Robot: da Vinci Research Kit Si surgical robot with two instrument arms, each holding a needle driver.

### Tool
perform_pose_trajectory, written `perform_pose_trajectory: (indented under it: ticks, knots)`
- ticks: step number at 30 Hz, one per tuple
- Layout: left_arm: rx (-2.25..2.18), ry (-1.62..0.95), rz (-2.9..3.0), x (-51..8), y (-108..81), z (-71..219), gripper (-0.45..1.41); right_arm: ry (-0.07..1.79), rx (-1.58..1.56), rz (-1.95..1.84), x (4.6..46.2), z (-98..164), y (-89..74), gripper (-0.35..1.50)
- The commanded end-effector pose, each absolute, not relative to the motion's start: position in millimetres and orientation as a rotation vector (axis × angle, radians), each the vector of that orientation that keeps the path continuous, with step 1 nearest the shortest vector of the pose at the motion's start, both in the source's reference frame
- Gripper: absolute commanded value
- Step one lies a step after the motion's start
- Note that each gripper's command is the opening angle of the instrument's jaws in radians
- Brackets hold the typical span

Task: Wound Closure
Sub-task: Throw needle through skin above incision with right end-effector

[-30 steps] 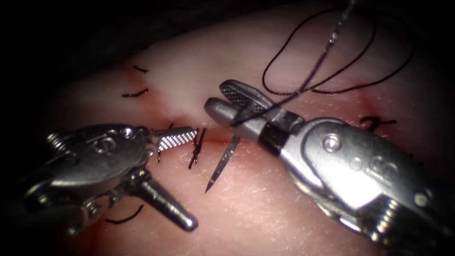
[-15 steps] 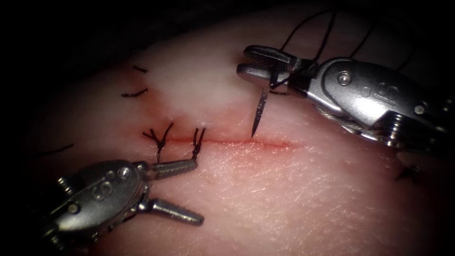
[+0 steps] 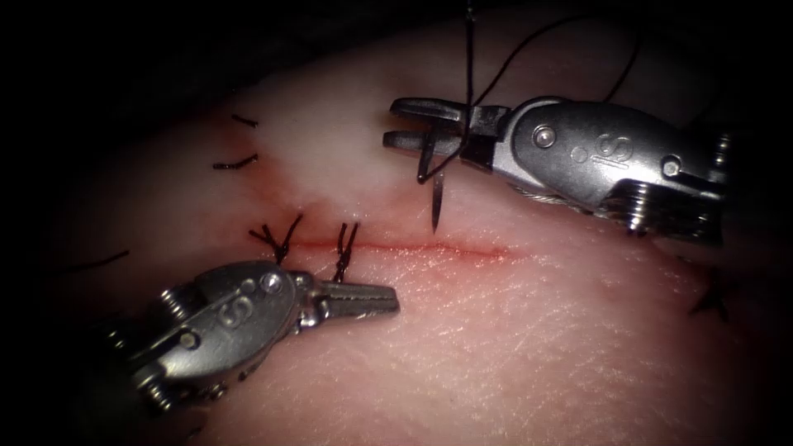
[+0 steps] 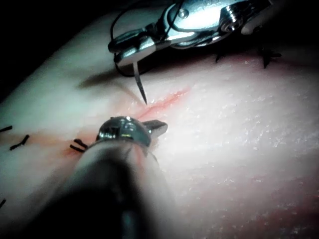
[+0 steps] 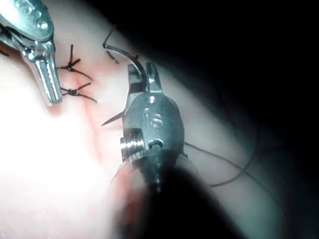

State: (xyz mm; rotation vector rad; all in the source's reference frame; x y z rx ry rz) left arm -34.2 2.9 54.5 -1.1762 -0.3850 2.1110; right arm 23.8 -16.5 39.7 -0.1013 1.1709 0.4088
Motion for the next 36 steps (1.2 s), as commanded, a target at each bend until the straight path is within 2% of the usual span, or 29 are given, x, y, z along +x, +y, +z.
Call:
perform_pose_trajectory:
  ticks: [1, 22, 27, 36]
  knots:
    - [-1.165, -0.36, 2.118, -34.8, 3.7, 54.9, -0.45, 1.171, -0.109, 0.398, 25.0, 40.3, -15.8, -0.35]
    - [-0.94, -0.194, 2.216, -35.9, 2.9, 58.4, -0.45, 1.186, -0.137, 0.359, 26.5, 40.7, -15.0, -0.35]
    - [-0.886, -0.216, 2.263, -36.3, 1.9, 59.6, -0.33, 1.189, -0.148, 0.342, 26.7, 40.9, -14.8, -0.35]
    - [-0.878, -0.231, 2.265, -36.3, 1.4, 58.7, -0.27, 1.194, -0.163, 0.319, 26.9, 41.6, -15.6, -0.35]
